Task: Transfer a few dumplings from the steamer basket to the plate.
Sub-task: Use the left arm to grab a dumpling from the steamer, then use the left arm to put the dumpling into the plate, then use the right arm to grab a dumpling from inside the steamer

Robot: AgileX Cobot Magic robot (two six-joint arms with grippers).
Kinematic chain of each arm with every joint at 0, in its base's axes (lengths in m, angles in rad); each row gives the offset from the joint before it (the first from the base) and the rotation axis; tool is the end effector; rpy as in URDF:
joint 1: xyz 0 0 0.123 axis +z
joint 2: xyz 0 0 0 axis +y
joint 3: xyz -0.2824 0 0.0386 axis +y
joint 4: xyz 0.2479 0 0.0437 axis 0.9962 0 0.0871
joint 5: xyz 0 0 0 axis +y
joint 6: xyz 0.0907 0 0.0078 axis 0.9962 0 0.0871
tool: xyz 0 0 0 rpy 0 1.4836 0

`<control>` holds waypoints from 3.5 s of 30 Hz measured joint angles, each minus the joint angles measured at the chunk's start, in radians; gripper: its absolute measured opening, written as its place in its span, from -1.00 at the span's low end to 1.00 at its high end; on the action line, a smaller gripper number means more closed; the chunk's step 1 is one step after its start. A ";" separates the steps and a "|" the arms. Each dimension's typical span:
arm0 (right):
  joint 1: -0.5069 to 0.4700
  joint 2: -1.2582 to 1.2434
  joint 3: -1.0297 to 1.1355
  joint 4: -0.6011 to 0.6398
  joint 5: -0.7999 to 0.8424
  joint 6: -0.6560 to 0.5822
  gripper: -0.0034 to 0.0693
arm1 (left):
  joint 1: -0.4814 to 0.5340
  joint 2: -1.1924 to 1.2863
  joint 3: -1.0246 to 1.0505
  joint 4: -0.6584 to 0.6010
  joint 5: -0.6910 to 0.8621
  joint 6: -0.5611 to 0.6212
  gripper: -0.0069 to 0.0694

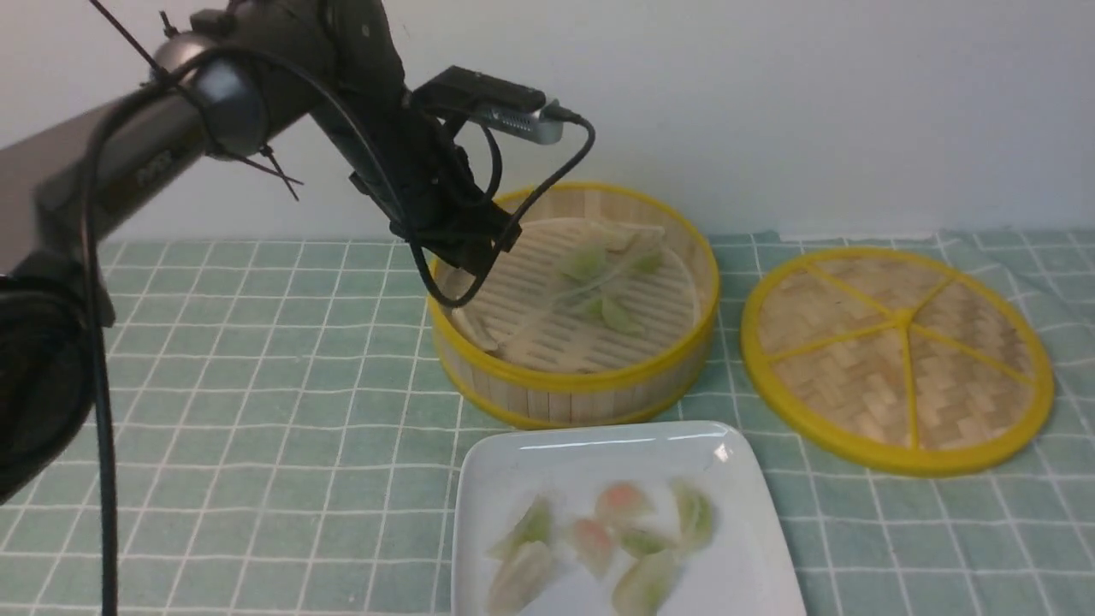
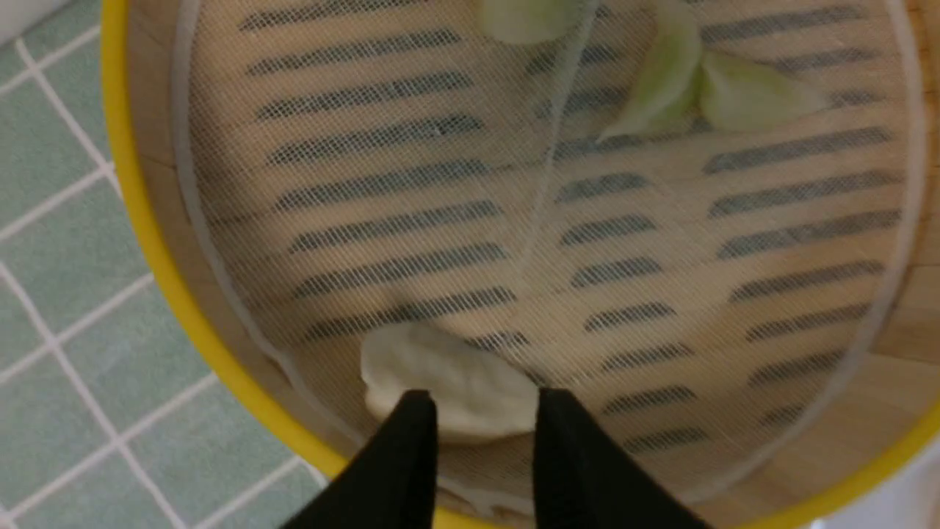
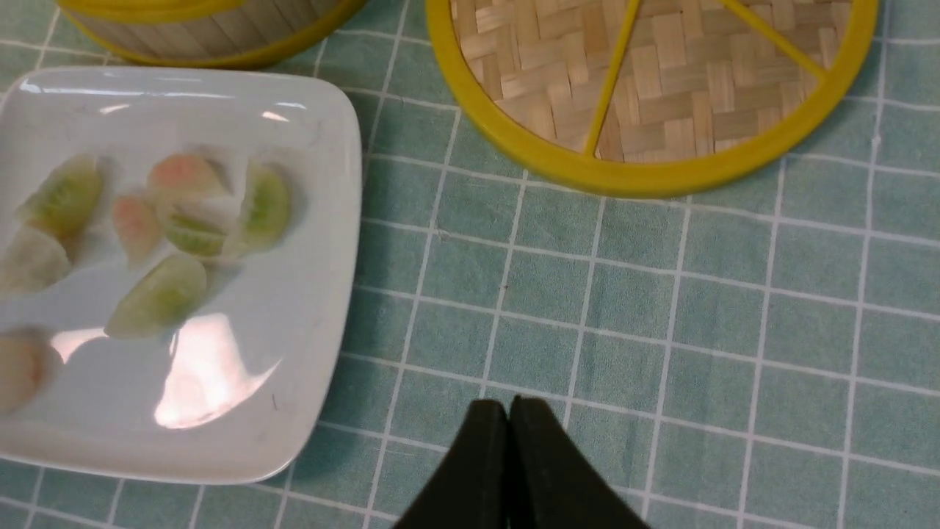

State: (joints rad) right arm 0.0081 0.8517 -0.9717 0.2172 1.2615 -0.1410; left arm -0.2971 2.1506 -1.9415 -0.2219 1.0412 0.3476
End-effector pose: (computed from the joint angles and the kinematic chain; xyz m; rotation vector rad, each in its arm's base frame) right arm 0.1282 0.0197 0.3567 -0.1789 2.5967 0.2468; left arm 0.4489 -0.1555 0.2477 0.7664 2.6066 -0.2784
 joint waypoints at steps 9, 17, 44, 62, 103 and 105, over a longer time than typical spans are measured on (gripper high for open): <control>0.000 0.000 0.000 0.000 0.000 0.003 -0.94 | -0.011 0.111 -0.005 0.066 -0.068 0.019 0.24; 0.000 0.000 0.000 0.000 0.000 0.003 -0.94 | -0.064 0.159 -0.005 0.153 -0.079 -0.002 0.20; 0.000 0.001 0.000 -0.002 0.000 0.000 -0.94 | -0.194 -0.063 -0.200 0.286 0.198 -0.115 -0.67; 0.000 0.001 0.000 -0.003 0.001 0.000 -0.93 | -0.355 -0.085 0.189 0.032 0.158 -0.064 -0.67; 0.443 0.928 -0.618 0.050 -0.348 -0.251 -0.78 | -0.058 -1.033 0.720 0.156 0.042 -0.263 -0.83; 0.450 1.024 -0.663 0.050 -0.390 -0.278 -0.66 | -0.046 -1.094 0.769 0.159 0.047 -0.271 -0.83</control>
State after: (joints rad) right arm 0.4581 1.8755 -1.6345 0.2672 0.8711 -0.4188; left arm -0.3432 1.0564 -1.1724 -0.0634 1.0879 0.0769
